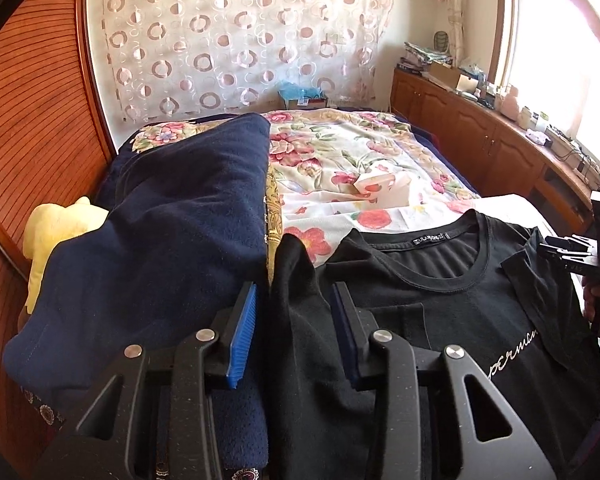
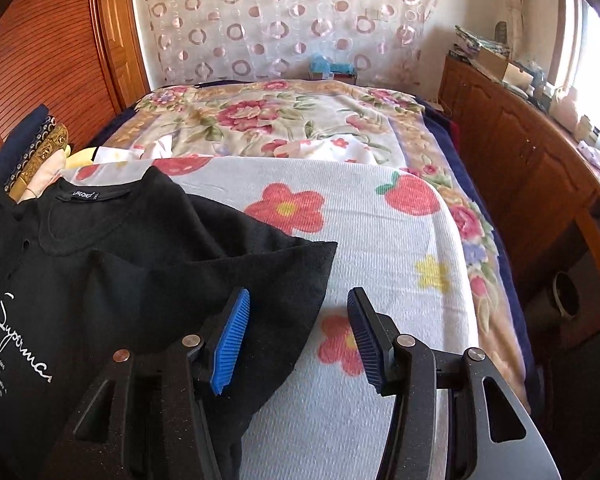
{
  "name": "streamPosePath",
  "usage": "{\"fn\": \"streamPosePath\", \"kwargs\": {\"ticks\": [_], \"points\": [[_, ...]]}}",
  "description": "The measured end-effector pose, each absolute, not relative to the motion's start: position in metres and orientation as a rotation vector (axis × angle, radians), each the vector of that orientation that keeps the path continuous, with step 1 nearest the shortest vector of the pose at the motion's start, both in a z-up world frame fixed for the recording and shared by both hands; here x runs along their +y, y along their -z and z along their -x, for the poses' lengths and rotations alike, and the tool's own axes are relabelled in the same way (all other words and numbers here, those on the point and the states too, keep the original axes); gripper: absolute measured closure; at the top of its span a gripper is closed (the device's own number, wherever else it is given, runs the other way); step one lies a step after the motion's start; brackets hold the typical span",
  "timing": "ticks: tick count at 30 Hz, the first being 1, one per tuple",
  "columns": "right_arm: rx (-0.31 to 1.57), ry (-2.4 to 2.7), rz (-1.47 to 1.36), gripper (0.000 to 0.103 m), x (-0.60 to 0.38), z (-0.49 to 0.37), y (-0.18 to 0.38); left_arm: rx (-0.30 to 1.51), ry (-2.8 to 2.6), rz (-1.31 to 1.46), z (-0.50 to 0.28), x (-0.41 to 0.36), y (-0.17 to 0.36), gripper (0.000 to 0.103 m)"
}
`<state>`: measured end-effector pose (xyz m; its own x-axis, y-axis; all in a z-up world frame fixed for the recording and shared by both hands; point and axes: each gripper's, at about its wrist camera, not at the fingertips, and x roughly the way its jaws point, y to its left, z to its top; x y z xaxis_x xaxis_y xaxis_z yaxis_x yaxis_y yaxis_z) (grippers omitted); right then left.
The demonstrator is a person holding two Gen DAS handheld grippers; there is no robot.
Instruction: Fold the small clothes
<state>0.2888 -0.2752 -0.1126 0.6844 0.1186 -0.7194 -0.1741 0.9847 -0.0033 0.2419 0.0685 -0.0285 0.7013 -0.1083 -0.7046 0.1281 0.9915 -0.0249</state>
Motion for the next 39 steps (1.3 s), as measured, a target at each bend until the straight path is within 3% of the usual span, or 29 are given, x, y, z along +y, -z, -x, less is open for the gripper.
{"fn": "streamPosePath", "kwargs": {"ticks": [12, 14, 15, 17, 18, 19, 32, 39], "points": [[0.808, -0.185, 0.088, 0.04, -0.278, -0.294, 0.116, 0.831, 0.117, -0.044, -0.254, 0.065, 0.04, 0.068], [0.807, -0.191, 0.096, 0.04, -0.277, -0.297, 0.116, 0.829, 0.127, -0.061, -0.253, 0.063, 0.042, 0.077], [0.806, -0.2, 0.103, 0.04, -0.276, -0.298, 0.116, 0.829, 0.129, -0.058, -0.253, 0.063, 0.042, 0.092], [0.806, -0.224, 0.11, 0.052, -0.275, -0.3, 0.116, 0.822, 0.161, -0.03, -0.248, 0.063, 0.04, 0.097], [0.808, -0.251, 0.108, 0.085, -0.274, -0.3, 0.114, 0.814, 0.172, -0.016, -0.245, 0.064, 0.037, 0.099], [0.82, -0.297, 0.109, 0.096, -0.271, -0.3, 0.113, 0.807, 0.174, -0.015, -0.24, 0.062, 0.034, 0.099], [0.598, -0.342, 0.117, 0.096, -0.263, -0.215, 0.064, 0.654, 0.201, -0.007, -0.151, 0.05, 0.0, 0.099], [0.544, -0.362, 0.062, 0.096, -0.269, -0.15, 0.085, 0.659, 0.218, 0.039, -0.111, 0.059, 0.031, 0.099]]}}
